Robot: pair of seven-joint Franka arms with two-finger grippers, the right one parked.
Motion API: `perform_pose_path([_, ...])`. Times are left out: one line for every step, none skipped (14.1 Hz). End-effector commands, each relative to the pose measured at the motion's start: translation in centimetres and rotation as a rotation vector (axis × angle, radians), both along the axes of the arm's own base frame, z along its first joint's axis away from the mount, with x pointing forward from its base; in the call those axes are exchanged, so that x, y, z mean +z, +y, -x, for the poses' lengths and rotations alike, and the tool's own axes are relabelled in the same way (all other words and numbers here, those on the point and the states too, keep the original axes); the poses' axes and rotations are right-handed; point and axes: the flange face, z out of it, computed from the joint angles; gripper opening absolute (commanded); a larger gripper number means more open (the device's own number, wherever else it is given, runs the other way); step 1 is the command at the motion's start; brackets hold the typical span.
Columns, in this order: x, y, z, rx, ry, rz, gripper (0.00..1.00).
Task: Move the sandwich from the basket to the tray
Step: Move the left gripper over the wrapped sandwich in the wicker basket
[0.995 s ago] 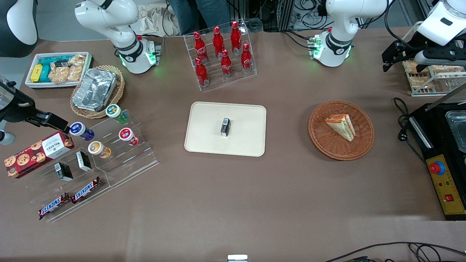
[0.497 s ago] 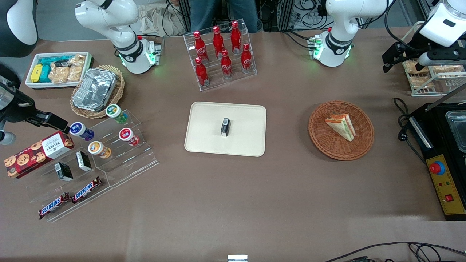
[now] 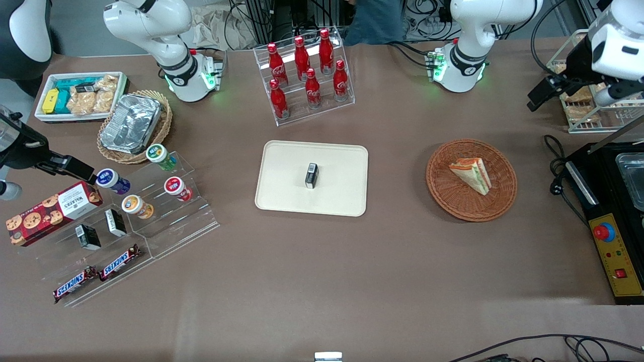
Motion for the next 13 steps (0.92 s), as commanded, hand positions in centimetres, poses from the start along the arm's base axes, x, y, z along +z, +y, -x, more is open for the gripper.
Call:
perform_pose_path([-1.6, -0.3, -1.3, 0.120, 0.010, -0.011, 1.00])
perform_pose_path([-2.6, -0.4, -1.8, 0.169, 0.018, -0.013, 1.00])
perform_pose_path([-3.6, -0.4, -2.1, 0.200, 0.028, -0.015, 1.00])
perform_pose_path([-4.5, -0.5, -2.4, 0.221, 0.036, -0.008, 1.00])
perform_pose_path([-5.5, -0.6, -2.6, 0.245, 0.035, -0.004, 1.00])
perform_pose_path([-6.5, -0.6, -2.7, 0.276, 0.029, -0.001, 1.00])
perform_pose_path([-7.5, -0.6, -2.9, 0.308, 0.020, 0.002, 1.00])
perform_pose_path([-8.5, -0.7, -2.9, 0.331, 0.017, 0.008, 1.00])
perform_pose_path([-9.9, -0.7, -3.0, 0.338, 0.021, 0.012, 1.00])
perform_pose_path([-11.1, -0.9, -3.2, 0.349, 0.027, 0.010, 1.00])
perform_pose_path([-12.7, -1.0, -3.5, 0.362, 0.032, 0.006, 1.00])
perform_pose_path([-13.8, -1.7, -3.4, 0.351, 0.023, 0.007, 1.00])
perform_pose_path([-15.2, -2.0, -3.2, 0.344, 0.012, 0.009, 1.00])
